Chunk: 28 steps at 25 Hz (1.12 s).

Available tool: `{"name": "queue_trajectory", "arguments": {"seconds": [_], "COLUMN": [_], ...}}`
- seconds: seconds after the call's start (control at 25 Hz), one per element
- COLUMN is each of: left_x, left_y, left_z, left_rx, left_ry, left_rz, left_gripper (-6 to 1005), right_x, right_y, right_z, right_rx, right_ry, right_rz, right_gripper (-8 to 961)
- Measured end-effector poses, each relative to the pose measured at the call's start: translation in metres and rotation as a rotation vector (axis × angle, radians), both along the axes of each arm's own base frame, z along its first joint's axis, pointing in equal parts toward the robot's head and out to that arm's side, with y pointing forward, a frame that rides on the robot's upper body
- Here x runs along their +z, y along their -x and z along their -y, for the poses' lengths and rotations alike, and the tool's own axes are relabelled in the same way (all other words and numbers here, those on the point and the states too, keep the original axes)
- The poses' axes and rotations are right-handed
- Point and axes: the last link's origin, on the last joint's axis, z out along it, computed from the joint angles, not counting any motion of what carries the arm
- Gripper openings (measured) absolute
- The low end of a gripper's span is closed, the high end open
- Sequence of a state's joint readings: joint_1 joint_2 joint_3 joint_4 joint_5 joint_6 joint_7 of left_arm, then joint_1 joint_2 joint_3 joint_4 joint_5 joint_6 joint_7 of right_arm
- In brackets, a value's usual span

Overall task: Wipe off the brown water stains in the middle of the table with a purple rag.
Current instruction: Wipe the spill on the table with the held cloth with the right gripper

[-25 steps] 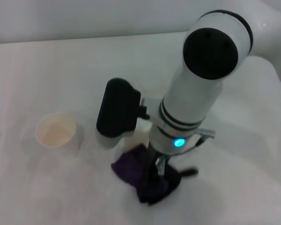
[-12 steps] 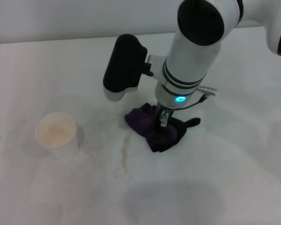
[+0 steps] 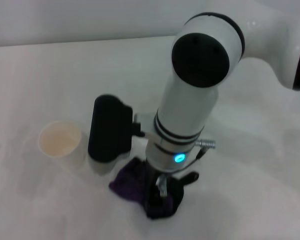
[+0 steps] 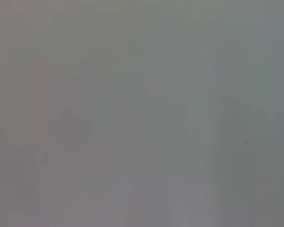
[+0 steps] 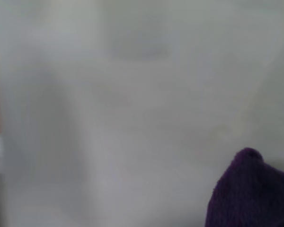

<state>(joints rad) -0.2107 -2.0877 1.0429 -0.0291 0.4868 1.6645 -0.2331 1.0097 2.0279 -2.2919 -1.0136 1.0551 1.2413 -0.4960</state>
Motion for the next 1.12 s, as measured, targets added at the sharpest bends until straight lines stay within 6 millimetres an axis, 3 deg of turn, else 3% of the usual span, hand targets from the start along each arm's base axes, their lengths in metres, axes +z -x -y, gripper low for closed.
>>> {"name": "queue_trajectory", "arguments": {"seconds": [0.2,0.32,0.4,0.72,0.84,0.88,1.12], "left_x": [0.0,0.001,0.001,0.003,0.004,0.005,0.007], "left_y": [0.001,0.002,0.003,0.005,0.006,0.007,0.007], "left_z": [0.001,0.003,0.004,0.005,0.005,0.005,0.003], "left_rx": [0.004,0.01,0.014,0.022,0.026,0.032,0.033], "left_ry": [-0.002,-0.004,-0.007,-0.012,-0.017,-0.024,-0.034], "left_rz": [0.0,0.001,0.001,0.0,-0.002,-0.003,-0.011], "left_gripper": [879,879,879,879,880,880,880], "right_x": [-0.002,0.0,0.007,0.048,0.068,0.086,0.116], "right_y": [0.007,0.007,0.005,-0.016,-0.027,-0.038,-0.059], "right_z": [0.014,0.007,-0.008,-0.067,-0.075,-0.079,-0.079], "right_rx": [0.024,0.027,0.029,-0.007,-0.037,-0.063,-0.156], "right_ry": [0.067,0.039,-0.032,-0.311,-0.394,-0.457,-0.535], "right_rz": [-0.023,-0.027,-0.024,0.024,0.071,0.104,0.122], "right_gripper": [108,110,112,118,121,122,126]}}
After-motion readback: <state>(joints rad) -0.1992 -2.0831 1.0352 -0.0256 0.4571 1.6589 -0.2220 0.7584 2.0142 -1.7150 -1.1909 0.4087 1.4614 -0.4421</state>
